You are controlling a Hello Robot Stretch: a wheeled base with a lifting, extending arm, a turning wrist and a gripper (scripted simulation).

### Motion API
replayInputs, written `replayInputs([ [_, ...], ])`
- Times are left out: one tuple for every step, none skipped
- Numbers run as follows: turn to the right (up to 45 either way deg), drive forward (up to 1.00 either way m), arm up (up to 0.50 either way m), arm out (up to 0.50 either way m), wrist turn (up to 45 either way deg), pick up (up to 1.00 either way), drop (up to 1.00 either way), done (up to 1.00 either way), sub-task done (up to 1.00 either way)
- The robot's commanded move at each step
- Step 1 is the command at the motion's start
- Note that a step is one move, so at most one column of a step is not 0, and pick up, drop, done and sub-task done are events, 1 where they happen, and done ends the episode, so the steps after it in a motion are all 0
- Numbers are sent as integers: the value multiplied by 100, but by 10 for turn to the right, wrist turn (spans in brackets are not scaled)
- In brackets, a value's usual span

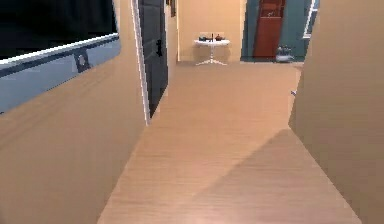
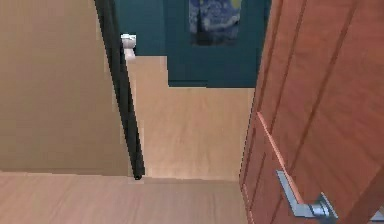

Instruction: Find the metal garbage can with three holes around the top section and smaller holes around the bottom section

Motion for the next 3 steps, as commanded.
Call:
replayInputs([
  [30,0,0,0,0,0,0,0,0],
  [0,15,0,0,0,0,0,0,0],
  [450,0,0,0,0,0,0,0,0],
])
